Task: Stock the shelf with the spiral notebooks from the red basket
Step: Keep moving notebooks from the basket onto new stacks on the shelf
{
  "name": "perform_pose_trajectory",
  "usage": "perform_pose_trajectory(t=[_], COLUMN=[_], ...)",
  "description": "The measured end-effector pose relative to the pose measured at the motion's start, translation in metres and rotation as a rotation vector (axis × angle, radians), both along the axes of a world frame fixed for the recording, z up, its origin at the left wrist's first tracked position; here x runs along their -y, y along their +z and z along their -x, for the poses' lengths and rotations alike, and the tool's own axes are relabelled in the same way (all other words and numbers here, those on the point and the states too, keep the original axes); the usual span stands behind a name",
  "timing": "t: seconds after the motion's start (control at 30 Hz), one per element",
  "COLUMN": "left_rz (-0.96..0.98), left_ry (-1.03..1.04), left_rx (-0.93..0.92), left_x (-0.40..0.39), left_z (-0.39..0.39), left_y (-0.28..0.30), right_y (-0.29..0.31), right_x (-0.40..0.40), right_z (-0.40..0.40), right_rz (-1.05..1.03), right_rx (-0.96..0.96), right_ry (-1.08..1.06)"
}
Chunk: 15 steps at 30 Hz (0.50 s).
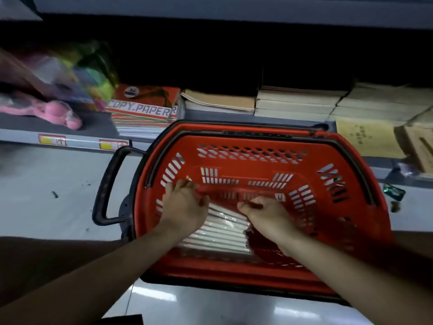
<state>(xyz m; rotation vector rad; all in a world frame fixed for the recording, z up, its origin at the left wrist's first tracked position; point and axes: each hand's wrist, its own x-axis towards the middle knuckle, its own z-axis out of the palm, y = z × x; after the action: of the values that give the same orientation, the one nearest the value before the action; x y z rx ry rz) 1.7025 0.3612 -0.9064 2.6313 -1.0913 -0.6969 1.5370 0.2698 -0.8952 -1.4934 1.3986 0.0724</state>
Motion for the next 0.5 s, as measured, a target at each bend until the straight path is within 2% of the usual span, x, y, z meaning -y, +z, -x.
perform_pose_trajectory(t=[0.13,0.2,0.27,0.33,0.4,0.5], left_rz=[-0.135,-0.233,-0.196,-0.142,-0.115,-0.083], left_ry=[-0.025,-0.036,0.008,0.069,0.068,-0.004], left_rx=[0.091,0.022,-0.122,-0.216,-0.224,-0.108], left_x=[0.005,0.007,0.007,0.009,0.009,0.004], left_z=[-0.022,-0.027,-0.026,-0.025,-0.024,-0.015], left_y=[-0.003,-0.003,-0.001,0.002,0.007,0.015], right_y=[-0.03,-0.031,-0.029,-0.031,-0.029,-0.025], right_x=[0.004,0.001,-0.003,-0.006,-0.008,-0.009], right_z=[0.006,0.007,0.005,0.004,0.002,0.003], right_rz=[-0.152,-0.314,-0.41,-0.408,-0.394,-0.412], right_rx=[-0.061,-0.009,0.022,0.033,0.058,0.094], right_ry=[-0.04,-0.129,-0.173,-0.196,-0.264,-0.351])
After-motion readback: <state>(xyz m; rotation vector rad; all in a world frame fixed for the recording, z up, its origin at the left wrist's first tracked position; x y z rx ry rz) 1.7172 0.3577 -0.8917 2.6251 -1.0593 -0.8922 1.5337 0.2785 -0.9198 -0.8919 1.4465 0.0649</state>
